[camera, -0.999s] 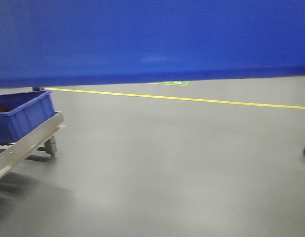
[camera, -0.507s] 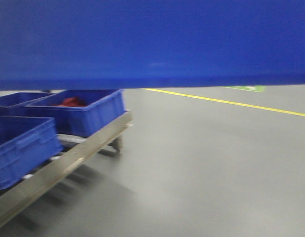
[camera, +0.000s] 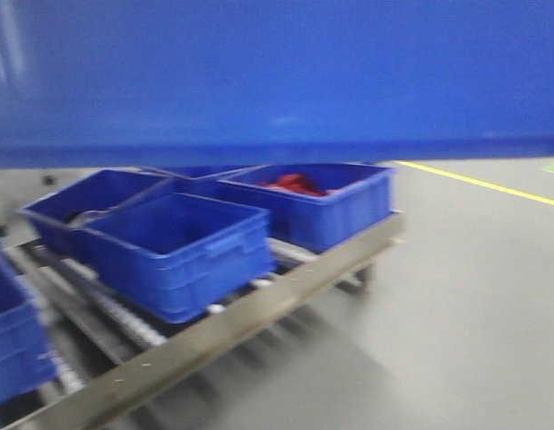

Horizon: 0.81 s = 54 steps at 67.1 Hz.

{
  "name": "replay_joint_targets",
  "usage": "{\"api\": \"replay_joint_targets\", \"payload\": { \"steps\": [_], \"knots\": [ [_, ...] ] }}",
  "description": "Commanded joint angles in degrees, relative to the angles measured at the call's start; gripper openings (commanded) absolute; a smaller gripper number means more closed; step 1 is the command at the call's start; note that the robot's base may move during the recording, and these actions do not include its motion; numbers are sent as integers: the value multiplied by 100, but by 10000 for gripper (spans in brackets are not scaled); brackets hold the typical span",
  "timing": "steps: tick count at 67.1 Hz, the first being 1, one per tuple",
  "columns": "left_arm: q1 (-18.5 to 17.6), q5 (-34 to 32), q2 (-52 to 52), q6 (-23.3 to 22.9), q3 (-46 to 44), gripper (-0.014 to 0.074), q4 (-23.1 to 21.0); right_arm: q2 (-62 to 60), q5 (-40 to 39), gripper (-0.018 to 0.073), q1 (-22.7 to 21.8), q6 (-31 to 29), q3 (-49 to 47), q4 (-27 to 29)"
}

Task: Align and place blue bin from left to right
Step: 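Drive up to the roller rack, holding the bin above the other blue bins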

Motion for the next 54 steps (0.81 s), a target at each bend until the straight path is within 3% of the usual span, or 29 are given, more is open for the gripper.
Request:
{"api": "replay_joint_targets", "payload": {
  "steps": [1,54],
  "knots": [
    [-122,-654,-18,-6,-42,-111,-5,-37,-1721,-80,112,-20,-54,13],
    [-122,-654,-18,-6,-42,-111,-5,-37,-1721,-80,112,-20,-54,13]
  ]
}}
